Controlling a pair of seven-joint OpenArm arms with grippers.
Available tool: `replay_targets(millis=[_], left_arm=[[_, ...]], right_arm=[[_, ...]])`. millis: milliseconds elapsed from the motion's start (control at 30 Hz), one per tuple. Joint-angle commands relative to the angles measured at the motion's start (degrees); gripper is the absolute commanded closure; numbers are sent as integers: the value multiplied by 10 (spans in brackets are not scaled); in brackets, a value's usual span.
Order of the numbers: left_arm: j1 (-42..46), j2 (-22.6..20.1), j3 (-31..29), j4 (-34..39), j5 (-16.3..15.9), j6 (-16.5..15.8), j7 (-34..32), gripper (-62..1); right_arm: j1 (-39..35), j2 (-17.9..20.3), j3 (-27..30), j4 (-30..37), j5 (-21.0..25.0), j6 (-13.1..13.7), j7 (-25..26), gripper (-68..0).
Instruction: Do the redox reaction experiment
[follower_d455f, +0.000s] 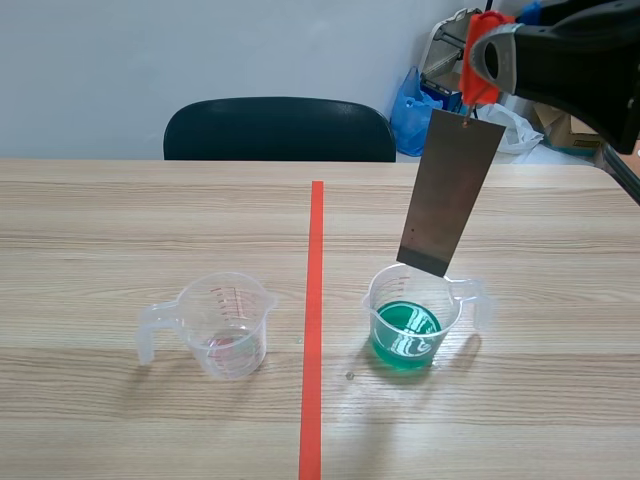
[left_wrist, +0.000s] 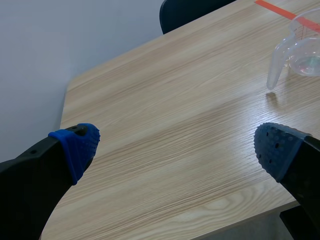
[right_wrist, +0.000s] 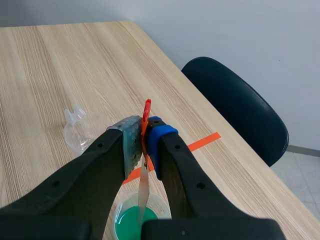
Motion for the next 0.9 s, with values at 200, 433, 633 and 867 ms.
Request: replay_targets(millis=[200,433,633,867], left_arm=[[1,2,-3,6,-6,0,-12,-623],[1,2,-3,6,-6,0,-12,-623],[1,2,-3,6,-6,0,-12,-623],[1,2,-3,6,-6,0,-12,-623]], right_arm=[[7,6,7,8,8,-2,10,-6],[7,6,7,8,8,-2,10,-6],[9,6,7,8,8,-2,10,-6],[28,6,-7,8,9,-2,6,-6]])
